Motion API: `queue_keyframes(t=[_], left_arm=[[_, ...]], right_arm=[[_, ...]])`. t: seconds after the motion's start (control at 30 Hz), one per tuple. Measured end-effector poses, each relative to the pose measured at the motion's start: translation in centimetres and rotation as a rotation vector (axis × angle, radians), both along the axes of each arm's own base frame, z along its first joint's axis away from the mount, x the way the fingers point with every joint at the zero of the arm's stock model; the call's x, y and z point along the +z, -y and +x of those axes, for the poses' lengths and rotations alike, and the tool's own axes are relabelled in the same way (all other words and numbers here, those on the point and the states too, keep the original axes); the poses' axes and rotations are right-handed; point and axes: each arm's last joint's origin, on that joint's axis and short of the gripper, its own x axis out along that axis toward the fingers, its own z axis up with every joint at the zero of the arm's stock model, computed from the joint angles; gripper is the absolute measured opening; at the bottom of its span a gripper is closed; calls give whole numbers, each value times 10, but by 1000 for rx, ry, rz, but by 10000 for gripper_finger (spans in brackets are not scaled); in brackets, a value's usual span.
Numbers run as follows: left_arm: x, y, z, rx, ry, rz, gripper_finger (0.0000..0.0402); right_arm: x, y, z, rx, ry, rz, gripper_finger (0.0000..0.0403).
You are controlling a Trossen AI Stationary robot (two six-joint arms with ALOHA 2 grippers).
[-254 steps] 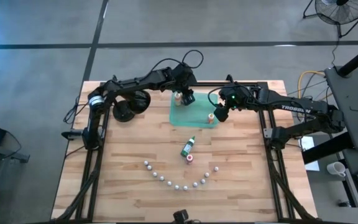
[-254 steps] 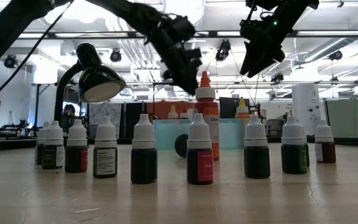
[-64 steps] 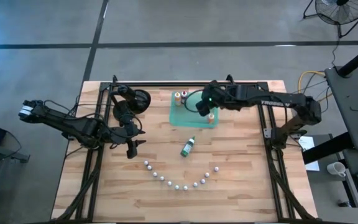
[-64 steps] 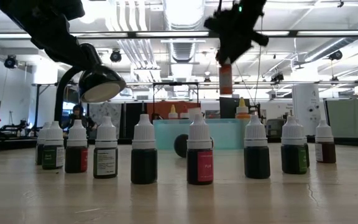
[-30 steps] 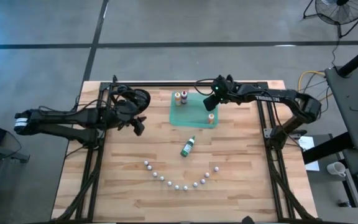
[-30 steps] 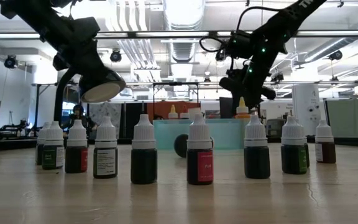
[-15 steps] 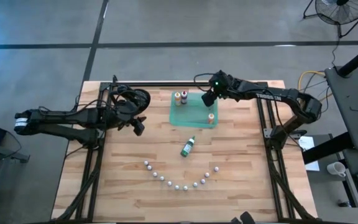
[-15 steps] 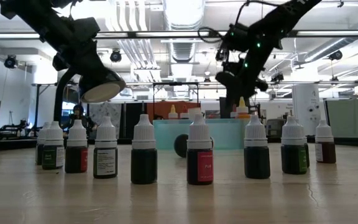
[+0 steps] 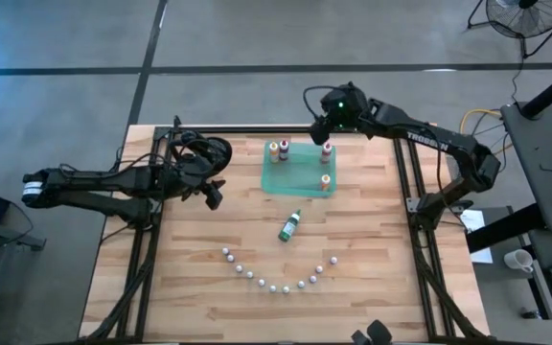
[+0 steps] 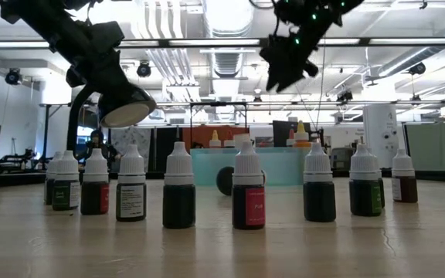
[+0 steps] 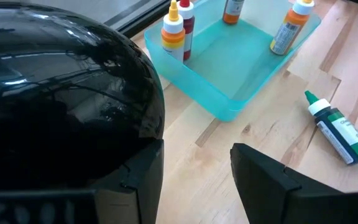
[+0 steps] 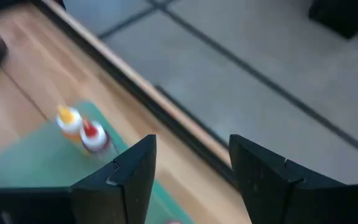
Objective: Pick & Place food coloring
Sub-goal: Put the large green food coloring bottle into the green bin
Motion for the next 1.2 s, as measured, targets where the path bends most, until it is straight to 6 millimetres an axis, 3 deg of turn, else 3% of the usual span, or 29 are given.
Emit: queue_keyframes(t=[0.17, 0.33, 0.67, 0.83, 1.07, 1.2], left_arm=[[0, 0, 0, -2, -1, 1, 163], [0, 0, 0, -2, -1, 2, 163], [5, -1, 3, 24, 66, 21, 163], [7, -1, 4, 70, 127, -30, 163], [4, 1, 5, 39, 136, -104, 163], [3, 2, 6, -3, 143, -150, 163]], right_arm=[[18, 0, 6, -45, 142, 4, 196], [14, -5, 13, 27, 294, 231, 196], [-8, -35, 36, 193, 221, 374, 196], [-6, -54, 46, 267, 227, 361, 196], [-4, -64, 51, 297, 249, 356, 196], [-4, -71, 54, 271, 297, 443, 196]])
